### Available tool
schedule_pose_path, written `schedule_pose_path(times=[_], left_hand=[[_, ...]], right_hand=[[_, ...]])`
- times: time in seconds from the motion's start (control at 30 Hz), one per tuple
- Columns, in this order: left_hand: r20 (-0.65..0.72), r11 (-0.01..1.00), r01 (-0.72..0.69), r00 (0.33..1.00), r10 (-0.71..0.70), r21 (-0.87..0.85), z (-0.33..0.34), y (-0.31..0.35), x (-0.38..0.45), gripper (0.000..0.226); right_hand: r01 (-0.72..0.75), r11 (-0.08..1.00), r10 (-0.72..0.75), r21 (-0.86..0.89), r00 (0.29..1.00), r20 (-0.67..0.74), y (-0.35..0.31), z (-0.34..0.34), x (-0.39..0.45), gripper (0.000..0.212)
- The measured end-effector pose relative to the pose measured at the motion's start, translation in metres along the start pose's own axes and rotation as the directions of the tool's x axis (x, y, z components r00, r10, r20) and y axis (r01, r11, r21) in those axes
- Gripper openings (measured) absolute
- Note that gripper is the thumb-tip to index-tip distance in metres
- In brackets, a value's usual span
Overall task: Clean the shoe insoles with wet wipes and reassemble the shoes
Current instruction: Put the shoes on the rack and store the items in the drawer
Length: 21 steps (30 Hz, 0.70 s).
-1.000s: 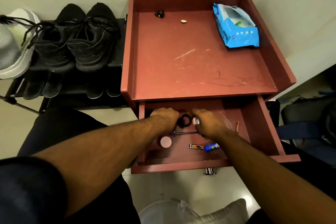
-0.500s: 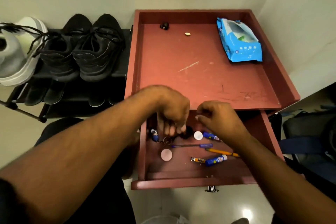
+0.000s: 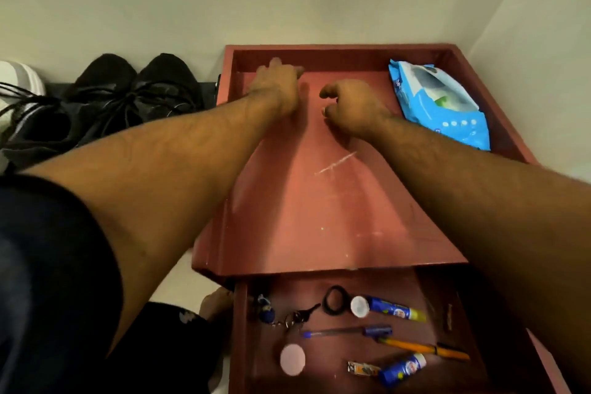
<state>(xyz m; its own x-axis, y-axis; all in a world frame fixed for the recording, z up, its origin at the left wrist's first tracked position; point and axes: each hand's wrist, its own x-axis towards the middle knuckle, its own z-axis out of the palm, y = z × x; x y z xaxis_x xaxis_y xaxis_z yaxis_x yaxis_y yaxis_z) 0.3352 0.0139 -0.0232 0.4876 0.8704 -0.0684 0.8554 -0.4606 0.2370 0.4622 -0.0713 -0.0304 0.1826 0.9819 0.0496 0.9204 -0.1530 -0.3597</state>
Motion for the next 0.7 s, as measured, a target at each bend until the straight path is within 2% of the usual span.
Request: schedule_pose_path(times=[0.07,0.17,0.27,0.4,0.5,0.6,0.7], left_hand=[[0.011,0.999,0.004,1.000,-0.004,0.046,0.008,-0.005,0.022,0.054],[-0.036,0.996,-0.050,0.998,0.053,0.079,0.015,-0.010,0.043,0.039],[-0.079,0.998,-0.055,0.995,0.058,0.032,0.016,-0.009,0.047,0.031],[-0.039,0.994,-0.106,0.994,0.105,-0.040,0.019,0.000,0.026,0.020],[-0.036,0.983,-0.165,0.986,0.163,-0.086,0.019,0.015,-0.012,0.017],[-0.057,0.964,-0.213,0.977,0.206,-0.161,0.015,0.034,-0.067,0.013],[0.055,0.951,-0.222,0.970,0.238,-0.215,0.006,0.055,-0.132,0.010]], right_hand=[[0.023,0.997,-0.019,-0.077,0.999,0.050,0.002,0.007,0.018,0.034],[0.006,0.984,0.009,-0.179,0.996,0.084,0.003,0.011,0.029,0.026],[-0.016,0.979,0.025,-0.204,0.999,0.040,0.008,0.013,0.028,0.025],[0.023,0.969,-0.014,-0.246,0.999,0.037,0.013,0.008,0.002,0.026],[0.075,0.969,-0.068,-0.235,0.997,0.040,0.020,-0.001,-0.043,0.021],[0.095,0.981,-0.102,-0.169,0.994,-0.036,0.035,-0.006,-0.099,0.019],[0.138,0.989,-0.141,-0.048,0.989,-0.051,0.041,-0.015,-0.161,0.026]])
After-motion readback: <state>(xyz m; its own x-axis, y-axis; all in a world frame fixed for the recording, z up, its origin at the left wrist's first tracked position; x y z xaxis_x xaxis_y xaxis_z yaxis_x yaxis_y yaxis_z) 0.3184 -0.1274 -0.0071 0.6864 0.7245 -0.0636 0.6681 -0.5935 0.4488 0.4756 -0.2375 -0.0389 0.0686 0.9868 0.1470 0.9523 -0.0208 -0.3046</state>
